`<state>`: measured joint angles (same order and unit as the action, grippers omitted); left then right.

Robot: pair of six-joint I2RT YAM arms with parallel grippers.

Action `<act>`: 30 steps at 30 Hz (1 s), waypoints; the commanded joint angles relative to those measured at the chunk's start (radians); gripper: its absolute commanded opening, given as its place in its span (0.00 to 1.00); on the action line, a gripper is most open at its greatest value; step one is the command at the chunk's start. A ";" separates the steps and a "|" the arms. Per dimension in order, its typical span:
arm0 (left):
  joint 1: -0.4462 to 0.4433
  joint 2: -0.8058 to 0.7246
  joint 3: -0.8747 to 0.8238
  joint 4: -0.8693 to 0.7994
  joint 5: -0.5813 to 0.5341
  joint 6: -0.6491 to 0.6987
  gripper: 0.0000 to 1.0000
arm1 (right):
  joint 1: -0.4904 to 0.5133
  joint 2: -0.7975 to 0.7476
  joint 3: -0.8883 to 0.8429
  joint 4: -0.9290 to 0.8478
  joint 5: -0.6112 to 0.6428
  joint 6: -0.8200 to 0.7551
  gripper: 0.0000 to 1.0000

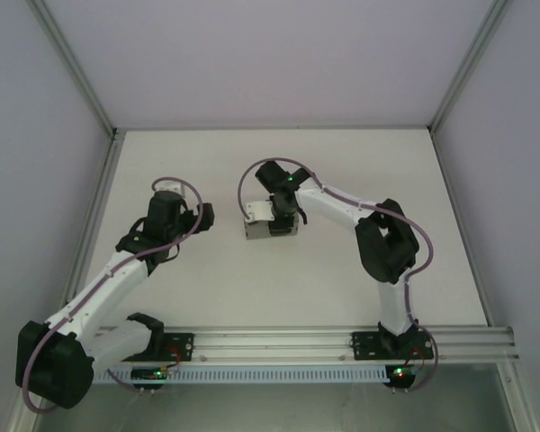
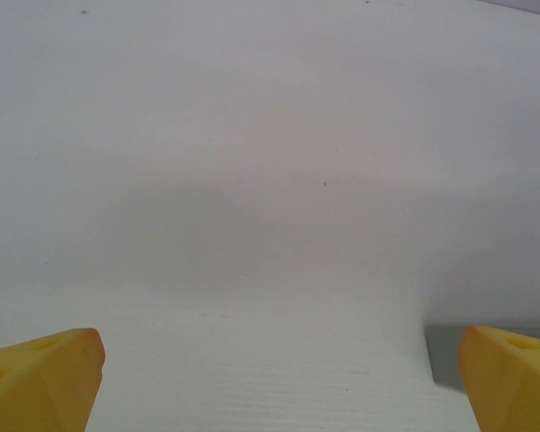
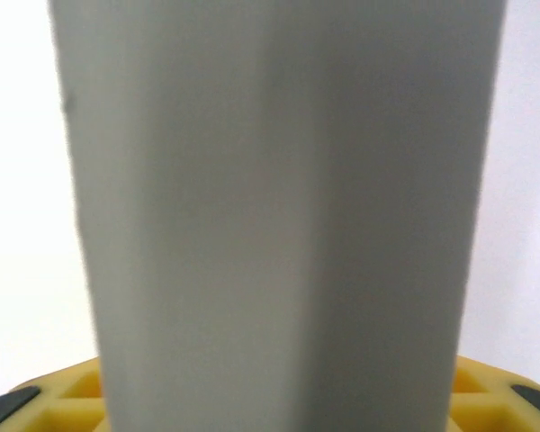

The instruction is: Assemble paper box

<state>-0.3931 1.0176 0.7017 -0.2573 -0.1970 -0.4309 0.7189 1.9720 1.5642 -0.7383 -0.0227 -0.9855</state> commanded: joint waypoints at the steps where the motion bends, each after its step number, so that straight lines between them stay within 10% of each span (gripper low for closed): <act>1: 0.006 -0.022 -0.009 -0.022 -0.030 -0.007 1.00 | 0.007 -0.049 -0.077 0.193 0.140 0.089 0.44; 13: 0.008 -0.022 -0.010 -0.007 -0.035 0.000 1.00 | 0.012 -0.077 -0.354 0.661 0.469 0.056 0.47; 25: 0.011 -0.006 -0.008 0.006 -0.021 0.012 0.99 | 0.076 -0.155 -0.416 0.469 0.430 0.087 0.99; 30: 0.011 -0.001 -0.009 0.022 -0.006 0.030 0.99 | 0.090 -0.225 -0.416 0.280 0.283 0.157 0.99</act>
<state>-0.3878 1.0164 0.6956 -0.2584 -0.2096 -0.4255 0.8047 1.8122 1.1542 -0.3084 0.3618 -0.8875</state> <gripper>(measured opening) 0.997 0.988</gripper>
